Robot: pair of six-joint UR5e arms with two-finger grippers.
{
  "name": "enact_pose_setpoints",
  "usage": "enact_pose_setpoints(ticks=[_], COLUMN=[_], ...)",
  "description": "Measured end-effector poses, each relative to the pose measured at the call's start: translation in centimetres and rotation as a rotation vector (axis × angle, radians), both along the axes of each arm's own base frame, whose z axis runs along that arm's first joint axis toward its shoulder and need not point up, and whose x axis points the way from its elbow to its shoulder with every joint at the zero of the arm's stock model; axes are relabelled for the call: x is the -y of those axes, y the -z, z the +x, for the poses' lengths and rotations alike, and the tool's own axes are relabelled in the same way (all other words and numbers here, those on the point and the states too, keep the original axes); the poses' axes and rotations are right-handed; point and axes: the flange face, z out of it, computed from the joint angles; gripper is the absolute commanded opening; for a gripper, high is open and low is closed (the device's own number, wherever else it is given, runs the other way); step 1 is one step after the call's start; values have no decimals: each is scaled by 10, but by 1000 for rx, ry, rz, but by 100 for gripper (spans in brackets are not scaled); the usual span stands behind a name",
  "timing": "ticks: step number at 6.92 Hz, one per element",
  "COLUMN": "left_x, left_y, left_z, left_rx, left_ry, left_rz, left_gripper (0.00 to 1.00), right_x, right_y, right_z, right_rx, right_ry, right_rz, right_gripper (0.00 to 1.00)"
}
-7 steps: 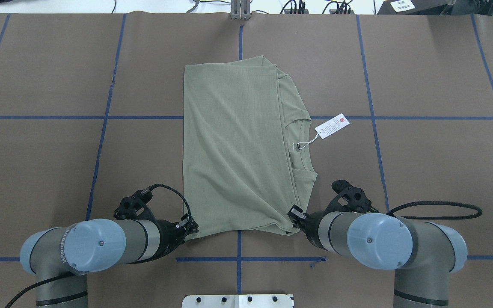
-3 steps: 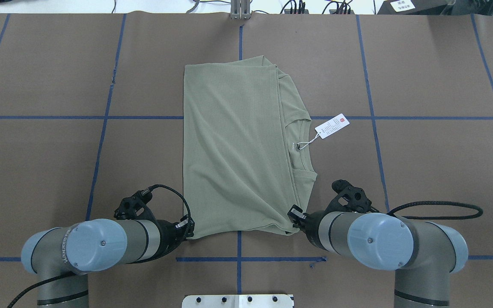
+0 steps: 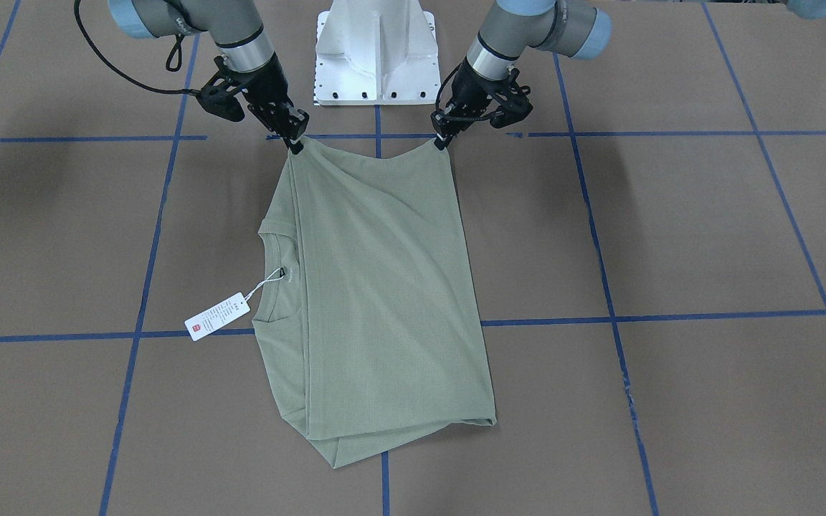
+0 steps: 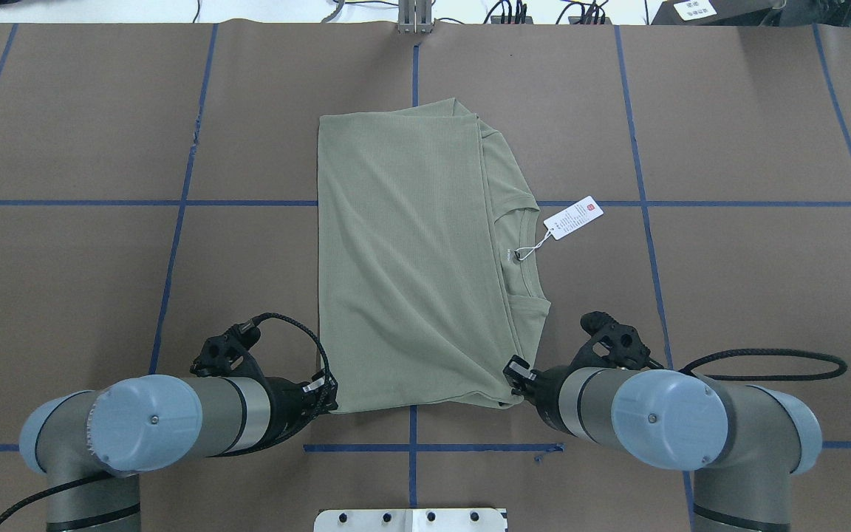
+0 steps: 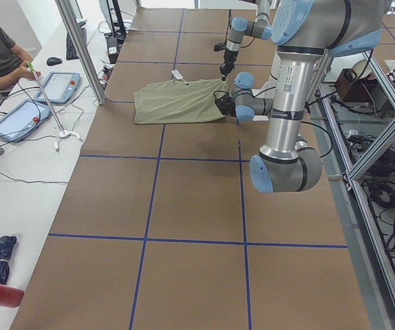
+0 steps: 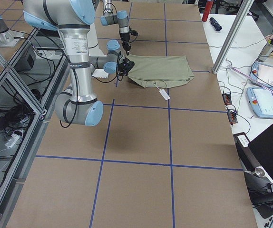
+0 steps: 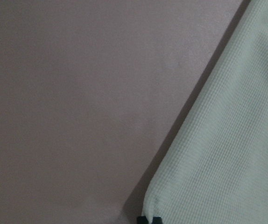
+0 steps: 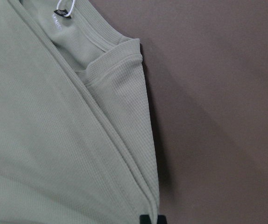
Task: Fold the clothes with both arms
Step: 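Grasp the near shirt corners with the left and right grippers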
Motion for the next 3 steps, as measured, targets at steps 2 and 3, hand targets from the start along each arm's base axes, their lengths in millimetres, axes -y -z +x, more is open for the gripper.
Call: enact_pose_setpoints(ticks=[2, 3], left_x=[-9, -15], left_y=[33, 51], left_z=[-31, -46], left_rx=[-84, -126], left_ry=[-9, -14], left_rz=[-12, -36], left_gripper=[0, 0], right_x=[-30, -42], right_y=[-4, 4], right_z=[30, 43], right_rx=[18, 28], right_ry=[1, -7], right_rz=[-66, -98], right_gripper=[0, 0])
